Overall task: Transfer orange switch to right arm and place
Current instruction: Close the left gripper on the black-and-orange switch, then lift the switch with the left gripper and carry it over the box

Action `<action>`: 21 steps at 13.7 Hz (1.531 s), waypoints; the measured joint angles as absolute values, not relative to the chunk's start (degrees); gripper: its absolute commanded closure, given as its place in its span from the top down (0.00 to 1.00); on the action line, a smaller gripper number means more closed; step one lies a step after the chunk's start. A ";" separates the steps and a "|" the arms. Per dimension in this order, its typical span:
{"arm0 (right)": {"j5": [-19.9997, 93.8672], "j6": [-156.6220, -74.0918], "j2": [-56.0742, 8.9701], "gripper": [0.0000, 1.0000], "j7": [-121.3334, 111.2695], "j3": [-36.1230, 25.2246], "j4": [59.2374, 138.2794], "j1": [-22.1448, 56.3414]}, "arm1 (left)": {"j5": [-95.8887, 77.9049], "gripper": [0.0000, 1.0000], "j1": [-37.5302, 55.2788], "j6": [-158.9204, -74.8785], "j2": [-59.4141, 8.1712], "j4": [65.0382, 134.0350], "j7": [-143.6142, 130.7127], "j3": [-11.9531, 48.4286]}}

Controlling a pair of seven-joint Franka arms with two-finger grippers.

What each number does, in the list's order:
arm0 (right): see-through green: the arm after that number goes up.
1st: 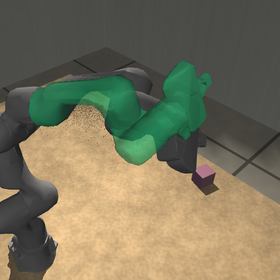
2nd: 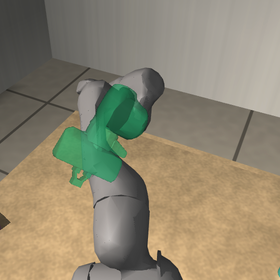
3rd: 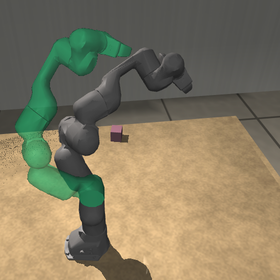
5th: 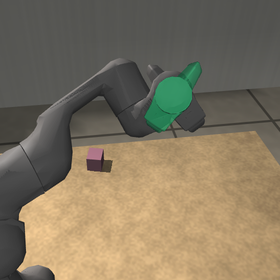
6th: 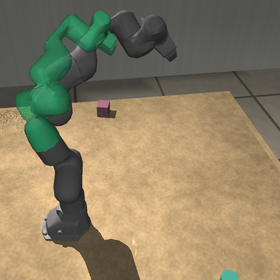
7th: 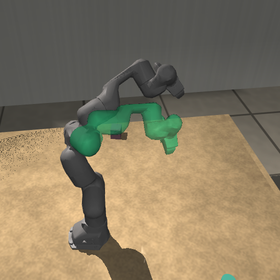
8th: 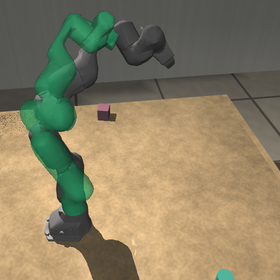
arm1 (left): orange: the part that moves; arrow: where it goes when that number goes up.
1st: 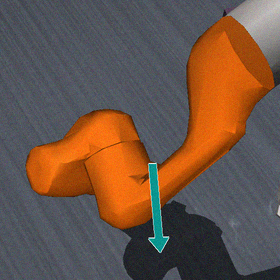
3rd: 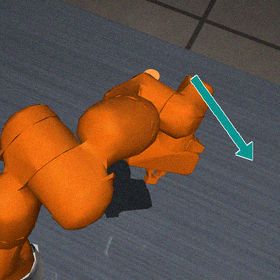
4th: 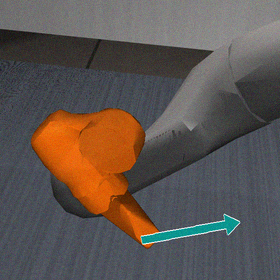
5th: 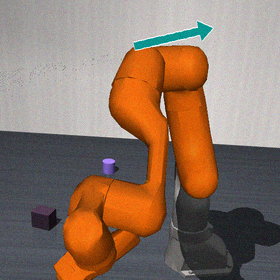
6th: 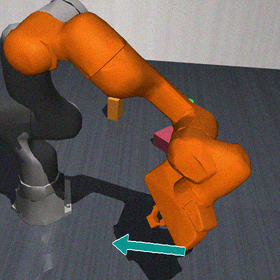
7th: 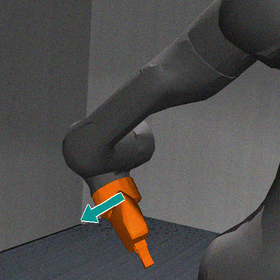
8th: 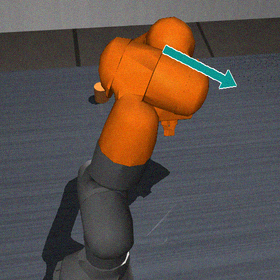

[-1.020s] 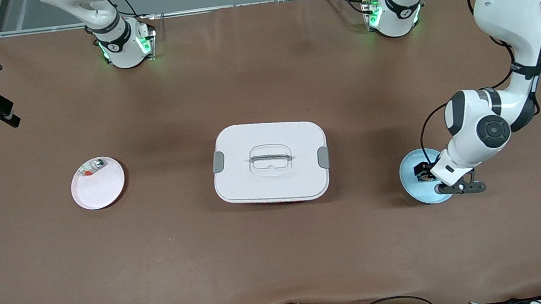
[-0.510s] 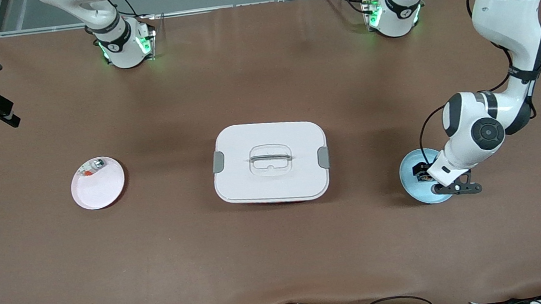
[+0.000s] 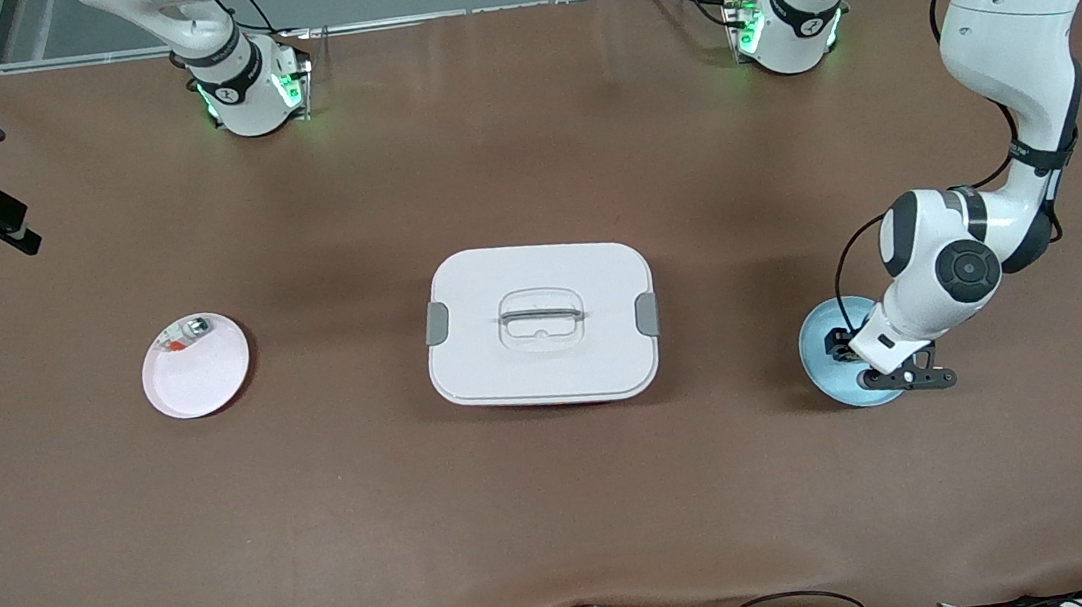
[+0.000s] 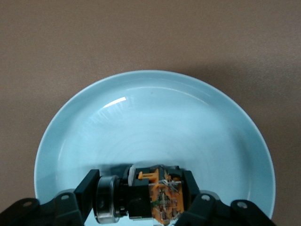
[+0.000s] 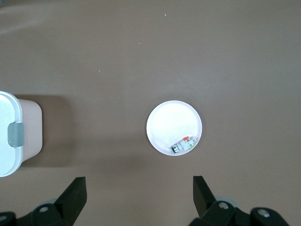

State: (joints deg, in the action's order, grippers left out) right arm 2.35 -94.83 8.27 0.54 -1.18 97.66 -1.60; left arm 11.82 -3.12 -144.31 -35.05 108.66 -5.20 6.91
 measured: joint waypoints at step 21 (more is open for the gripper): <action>2.36 -94.75 8.01 1.00 0.49 -0.59 96.51 -1.57 | -1.09 0.00 -3.21 -123.24 -21.27 100.85 -21.15 17.49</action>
